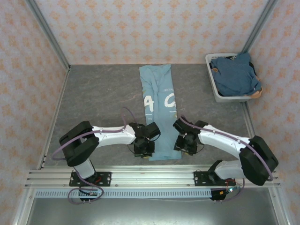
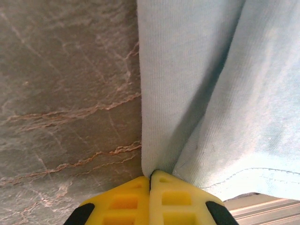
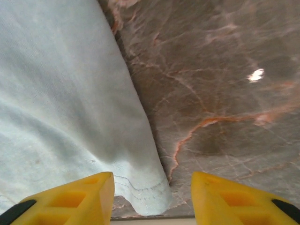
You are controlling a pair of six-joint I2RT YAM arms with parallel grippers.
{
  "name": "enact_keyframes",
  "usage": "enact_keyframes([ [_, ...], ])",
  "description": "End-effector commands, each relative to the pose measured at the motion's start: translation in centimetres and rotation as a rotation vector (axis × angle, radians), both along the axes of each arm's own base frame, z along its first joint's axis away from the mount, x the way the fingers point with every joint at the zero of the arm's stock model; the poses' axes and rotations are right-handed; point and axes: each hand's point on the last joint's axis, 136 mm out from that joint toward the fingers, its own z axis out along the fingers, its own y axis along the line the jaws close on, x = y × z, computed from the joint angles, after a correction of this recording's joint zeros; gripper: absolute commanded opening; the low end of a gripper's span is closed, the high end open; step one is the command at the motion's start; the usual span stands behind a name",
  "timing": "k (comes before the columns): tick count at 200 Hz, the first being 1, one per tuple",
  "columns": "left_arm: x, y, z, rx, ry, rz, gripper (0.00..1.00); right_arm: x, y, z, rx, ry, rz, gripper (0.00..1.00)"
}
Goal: Fold and stack the t-shirts
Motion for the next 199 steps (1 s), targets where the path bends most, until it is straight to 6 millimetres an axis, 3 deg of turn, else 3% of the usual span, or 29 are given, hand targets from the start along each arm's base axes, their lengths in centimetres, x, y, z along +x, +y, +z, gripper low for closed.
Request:
enact_keyframes([
  [1, -0.5, 2.4, -0.5, 0.089, 0.005, -0.002, 0.0, 0.3, 1.2, -0.5, 0.028, 0.013, 0.018, 0.42],
  [46, 0.0, 2.2, 0.0, 0.073, -0.017, 0.008, 0.0, -0.1, 0.7, -1.9, -0.017, 0.057, 0.002, 0.29],
  [75, 0.4, 1.5, 0.5, 0.041, -0.04, 0.006, 0.0, 0.5, 0.7, -0.9, -0.022, 0.026, -0.016, 0.0],
  [110, 2.0, 0.4, 3.4, -0.04, -0.138, 0.014, 0.0, 1.7, 0.7, 2.2, -0.011, -0.045, -0.059, 0.0],
  [142, 4.3, 0.8, 6.7, -0.091, -0.237, 0.096, 0.0, 3.3, 0.4, 5.0, -0.019, -0.107, -0.097, 0.0],
  [199, 10.0, 1.6, 10.5, -0.188, -0.329, 0.242, 0.0, 9.3, 0.3, 9.4, 0.016, -0.208, -0.165, 0.0],
])
